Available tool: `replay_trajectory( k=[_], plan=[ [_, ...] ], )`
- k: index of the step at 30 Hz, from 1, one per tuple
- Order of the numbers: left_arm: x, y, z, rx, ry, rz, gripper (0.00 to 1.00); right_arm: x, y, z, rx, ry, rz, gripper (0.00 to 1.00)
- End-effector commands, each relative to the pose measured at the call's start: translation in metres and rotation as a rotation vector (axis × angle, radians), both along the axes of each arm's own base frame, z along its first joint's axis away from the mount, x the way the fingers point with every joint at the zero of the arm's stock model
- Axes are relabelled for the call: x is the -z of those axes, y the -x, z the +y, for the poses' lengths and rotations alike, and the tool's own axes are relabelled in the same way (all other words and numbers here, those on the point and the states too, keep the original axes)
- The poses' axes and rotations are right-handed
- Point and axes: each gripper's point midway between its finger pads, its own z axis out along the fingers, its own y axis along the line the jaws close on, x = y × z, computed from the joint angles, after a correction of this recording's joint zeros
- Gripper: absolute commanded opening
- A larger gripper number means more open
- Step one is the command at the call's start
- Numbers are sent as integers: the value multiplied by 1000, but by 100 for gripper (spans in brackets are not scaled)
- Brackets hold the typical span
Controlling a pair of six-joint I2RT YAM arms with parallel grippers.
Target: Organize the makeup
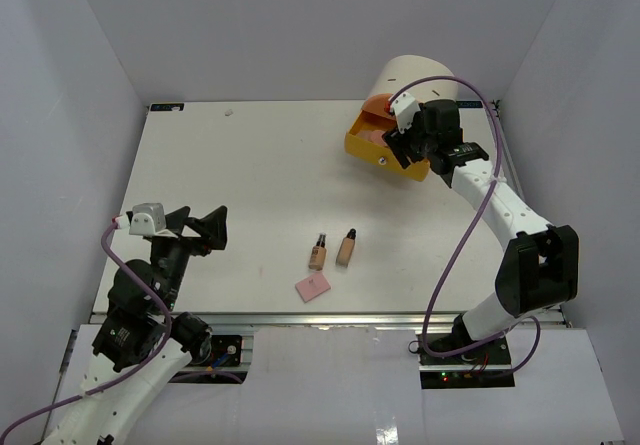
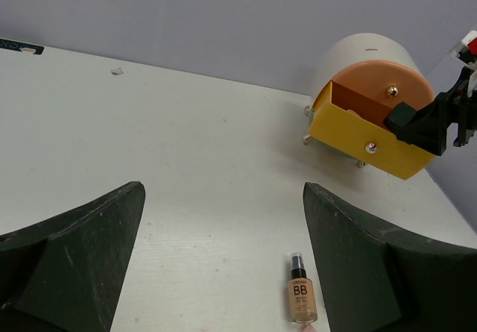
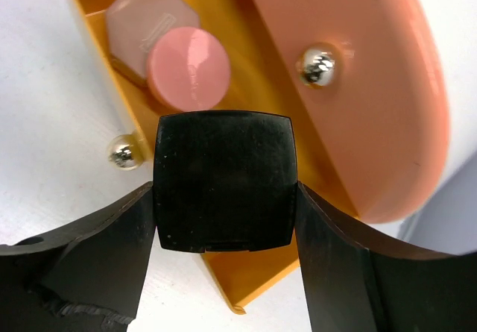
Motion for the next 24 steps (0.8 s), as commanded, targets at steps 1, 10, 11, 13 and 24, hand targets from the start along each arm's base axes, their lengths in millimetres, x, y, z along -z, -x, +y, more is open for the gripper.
replay_trajectory(
  k=[1,10,11,13,24],
  plan=[
    [-5,2,-6,36,-4,-18,98,-33,-18,-27,150,-7,-135,31],
    [-1,0,-15,74,-16,-5,98,-28,-16,-36,168,-3,-125,93],
    [0,-1,-17,85,-19,0,98,-30,-14,-36,164,-7,-128,90],
    [2,-2,-22,104,-27,10,98,-34,-10,-35,157,-17,-134,90],
    [63,-20,-91,367,-83,296,98,-26,157,74,-732,-372,170,90]
  ],
)
